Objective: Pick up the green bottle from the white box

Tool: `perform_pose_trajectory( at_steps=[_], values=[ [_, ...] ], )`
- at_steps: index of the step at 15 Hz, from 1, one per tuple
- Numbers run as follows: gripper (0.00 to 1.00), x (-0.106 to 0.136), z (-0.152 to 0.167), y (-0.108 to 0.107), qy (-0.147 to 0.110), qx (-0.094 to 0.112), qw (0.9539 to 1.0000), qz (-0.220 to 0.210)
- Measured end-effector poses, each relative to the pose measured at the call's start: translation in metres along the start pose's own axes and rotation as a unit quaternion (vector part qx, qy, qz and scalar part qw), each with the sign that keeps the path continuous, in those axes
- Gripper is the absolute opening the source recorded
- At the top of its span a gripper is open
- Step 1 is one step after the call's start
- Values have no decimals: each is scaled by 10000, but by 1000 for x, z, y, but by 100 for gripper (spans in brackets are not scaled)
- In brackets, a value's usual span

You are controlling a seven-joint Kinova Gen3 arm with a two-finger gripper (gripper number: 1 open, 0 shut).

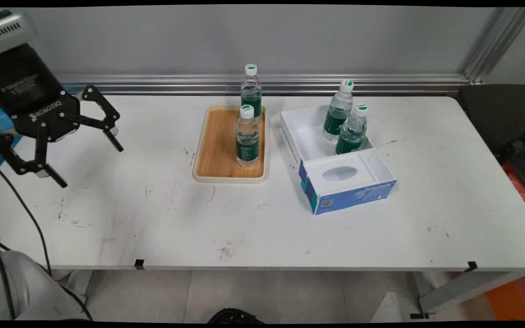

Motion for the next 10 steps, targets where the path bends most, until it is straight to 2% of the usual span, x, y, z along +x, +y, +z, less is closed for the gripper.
perform_pose_trajectory(
  at_steps=[2, 5, 6, 8, 10],
  values=[
    [100, 3, 0, -6, 7, 118, 9998, -134],
    [100, 9, 3, -18, 92, 424, 9973, -591],
    [100, 11, 4, -24, 141, 565, 9948, -839],
    [100, 13, 6, -31, 193, 720, 9910, -1114],
    [100, 16, 10, -42, 260, 959, 9831, -1536]
  ],
)
